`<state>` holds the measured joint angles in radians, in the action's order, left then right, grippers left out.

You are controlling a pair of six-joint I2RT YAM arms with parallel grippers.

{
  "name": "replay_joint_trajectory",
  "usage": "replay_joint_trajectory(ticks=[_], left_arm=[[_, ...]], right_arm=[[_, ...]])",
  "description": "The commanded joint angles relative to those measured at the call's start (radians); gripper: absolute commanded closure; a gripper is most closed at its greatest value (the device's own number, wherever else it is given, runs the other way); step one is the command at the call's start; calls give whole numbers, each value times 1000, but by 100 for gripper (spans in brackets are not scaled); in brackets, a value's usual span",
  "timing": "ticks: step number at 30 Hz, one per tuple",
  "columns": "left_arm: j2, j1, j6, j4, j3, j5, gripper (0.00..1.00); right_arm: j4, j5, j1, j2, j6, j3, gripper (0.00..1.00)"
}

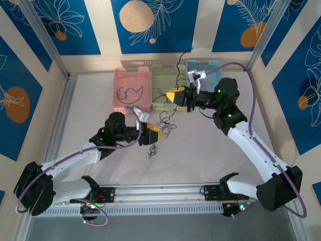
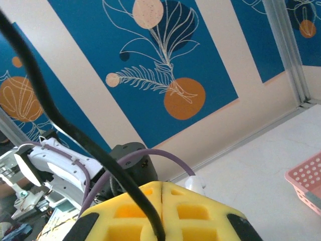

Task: Untangle the cables

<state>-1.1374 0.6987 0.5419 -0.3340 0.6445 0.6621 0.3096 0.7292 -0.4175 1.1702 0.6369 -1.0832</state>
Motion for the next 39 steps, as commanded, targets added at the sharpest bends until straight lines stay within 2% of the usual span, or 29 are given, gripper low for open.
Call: replay_joint_trajectory(ticks=[1, 6, 10, 16, 20, 24, 30, 36, 39], left_arm=[[22, 5, -42, 75, 33, 10, 40], [34, -17, -159, 296, 143, -41, 38], [30, -67, -103, 251, 166, 29, 34], [28, -69, -46, 190, 174, 76, 32], [70, -68, -57, 179, 133, 82, 28], [73, -64, -59, 148, 82, 81, 26], [80, -55, -67, -3, -17, 60, 22], [69, -8, -80, -178, -85, 44, 18], [45, 33, -107, -188, -75, 32, 18]], right_arm=[[47, 60, 1, -22, 6, -1, 100], [16, 131, 1, -23, -4, -27, 100], [-1, 185, 1, -36, -21, -34, 100], [-2, 252, -27, -50, -52, -48, 100], [-36, 231, -48, -50, -78, -71, 100], [-8, 155, -72, -50, -57, -67, 100], [52, 38, -95, -59, -1, -55, 100], [114, -18, -108, -57, 81, -57, 100], [124, -47, -115, -63, 91, -46, 100]])
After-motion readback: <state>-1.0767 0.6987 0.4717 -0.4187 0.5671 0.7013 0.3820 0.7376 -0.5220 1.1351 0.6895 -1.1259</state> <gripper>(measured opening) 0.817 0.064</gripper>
